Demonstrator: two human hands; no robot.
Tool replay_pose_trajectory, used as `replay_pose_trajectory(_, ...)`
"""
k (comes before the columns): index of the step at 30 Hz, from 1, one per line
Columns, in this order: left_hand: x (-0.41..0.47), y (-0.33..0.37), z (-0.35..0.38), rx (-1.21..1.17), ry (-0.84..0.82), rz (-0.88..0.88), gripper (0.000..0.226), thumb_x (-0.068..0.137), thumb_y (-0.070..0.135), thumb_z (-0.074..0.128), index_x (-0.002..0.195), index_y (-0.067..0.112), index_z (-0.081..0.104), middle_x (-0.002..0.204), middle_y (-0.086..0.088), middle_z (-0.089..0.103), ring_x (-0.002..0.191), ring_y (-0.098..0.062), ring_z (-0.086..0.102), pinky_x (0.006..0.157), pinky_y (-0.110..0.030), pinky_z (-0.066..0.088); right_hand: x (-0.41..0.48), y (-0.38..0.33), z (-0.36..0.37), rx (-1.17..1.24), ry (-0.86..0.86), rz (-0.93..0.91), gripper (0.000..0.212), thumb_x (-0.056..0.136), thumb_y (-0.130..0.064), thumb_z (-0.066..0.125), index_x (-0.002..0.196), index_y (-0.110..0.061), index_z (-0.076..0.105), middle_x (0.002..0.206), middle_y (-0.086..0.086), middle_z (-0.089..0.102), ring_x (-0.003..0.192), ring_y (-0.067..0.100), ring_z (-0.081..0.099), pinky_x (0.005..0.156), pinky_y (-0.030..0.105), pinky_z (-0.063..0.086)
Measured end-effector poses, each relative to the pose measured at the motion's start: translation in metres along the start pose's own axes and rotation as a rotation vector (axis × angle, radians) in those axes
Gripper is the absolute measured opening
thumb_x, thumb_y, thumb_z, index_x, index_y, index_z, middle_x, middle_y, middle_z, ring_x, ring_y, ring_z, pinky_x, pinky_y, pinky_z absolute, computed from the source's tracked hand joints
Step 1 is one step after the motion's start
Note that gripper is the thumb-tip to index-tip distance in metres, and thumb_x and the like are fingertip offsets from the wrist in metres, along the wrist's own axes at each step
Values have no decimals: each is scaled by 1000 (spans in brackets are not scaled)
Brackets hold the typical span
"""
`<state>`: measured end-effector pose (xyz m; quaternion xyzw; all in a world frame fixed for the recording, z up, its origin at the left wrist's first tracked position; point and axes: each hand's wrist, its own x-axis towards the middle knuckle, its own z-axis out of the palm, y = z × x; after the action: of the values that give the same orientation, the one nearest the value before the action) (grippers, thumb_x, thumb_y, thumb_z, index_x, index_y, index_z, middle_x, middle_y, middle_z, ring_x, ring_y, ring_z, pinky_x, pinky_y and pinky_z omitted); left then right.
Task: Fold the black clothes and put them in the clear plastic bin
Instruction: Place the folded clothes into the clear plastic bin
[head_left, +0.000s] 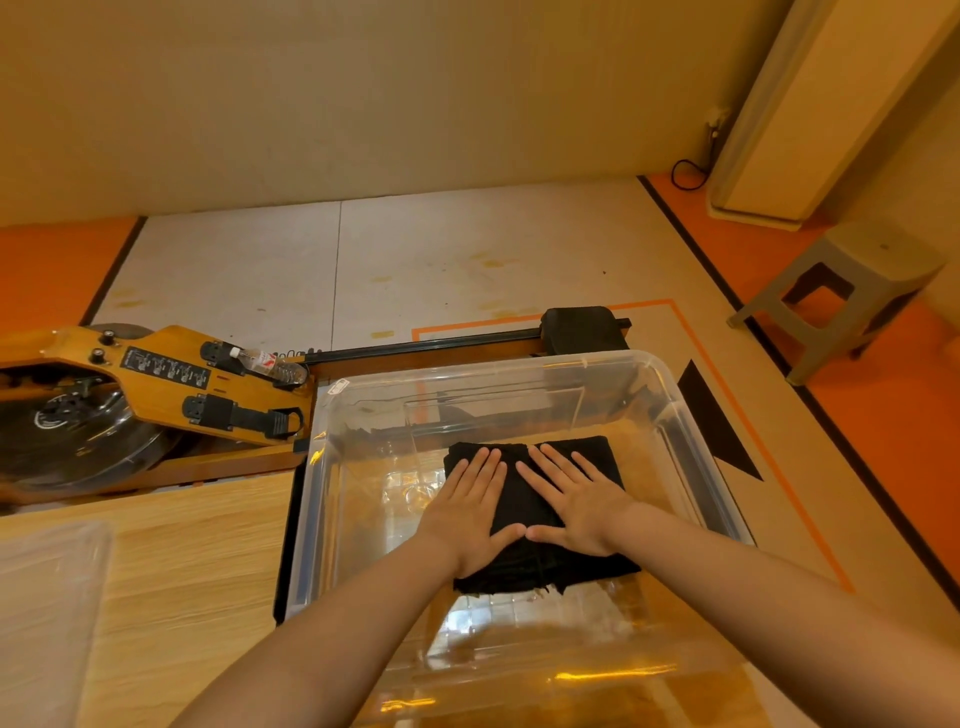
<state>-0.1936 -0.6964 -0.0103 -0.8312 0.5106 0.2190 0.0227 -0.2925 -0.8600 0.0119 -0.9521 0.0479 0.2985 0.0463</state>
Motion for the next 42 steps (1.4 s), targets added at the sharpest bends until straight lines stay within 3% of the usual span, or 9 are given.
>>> replay_pose_trajectory(3,-7,-2,-21,-98,18,-2,83,98,59,28,152,13,-16,161,-3,-20,146,-14,-22,120,-34,-11,-16,-2,-26,54,86,-4,80,95,-65,22,149,-25,-20,158,1,-26,144,16,-26,116,34,-14)
replay_pose_trajectory(9,-58,-14,-67,46,238,-31,81,99,55,32,151,16,-17,152,1,-31,143,-17,-29,117,-36,-19,-54,-20,-75,167,351,-8,72,100,-52,30,142,-29,-24,151,-6,-34,140,12,-32,116,31,-16)
replay_pose_trajectory(13,-100,-43,-68,116,556,-132,87,87,46,59,153,14,12,162,-11,5,149,-27,-2,120,-44,1,-57,-66,-86,277,459,-62,72,96,-57,32,150,-33,-9,150,-14,-31,140,6,-32,113,28,-14)
replay_pose_trajectory(17,-128,-52,-63,-238,539,-250,89,93,29,54,152,21,-13,159,-1,-22,145,-14,-20,122,-41,3,-43,-127,-70,416,442,-122,68,99,-51,38,154,-28,7,161,-9,-12,146,8,-16,119,33,-2)
replay_pose_trajectory(20,-138,-57,-65,-642,638,-304,84,93,12,52,154,24,-4,162,0,-11,149,-17,-1,117,-31,16,-29,-164,-61,515,454,-140,65,100,-47,40,155,-28,10,162,-7,-8,148,10,-6,120,32,7)
replay_pose_trajectory(22,-141,-66,-61,-781,611,-355,76,95,22,52,155,23,5,162,-4,9,147,-22,18,117,-37,27,-19,-184,-63,587,437,-145,63,102,-39,39,155,-27,6,162,-6,-9,148,10,-2,115,24,9)
replay_pose_trajectory(26,-151,-81,-50,-750,631,-336,61,90,54,40,145,30,31,130,2,58,119,-15,55,93,-41,52,-4,-215,-67,752,325,-156,62,105,-18,30,155,-21,-7,163,-1,-3,148,9,9,111,15,12)
replay_pose_trajectory(38,-235,-178,-46,-731,700,-382,58,98,34,51,150,22,30,129,-1,62,115,-19,60,89,-37,52,36,-337,-93,692,399,-198,57,105,-22,30,155,-16,4,162,2,12,145,14,22,107,14,17)
replay_pose_trajectory(42,-259,-214,-47,-743,700,-430,58,95,35,54,149,25,32,128,-3,62,113,-19,60,89,-39,52,35,-362,-103,627,402,-270,56,103,-35,39,154,-26,17,158,-3,26,136,15,39,106,28,36)
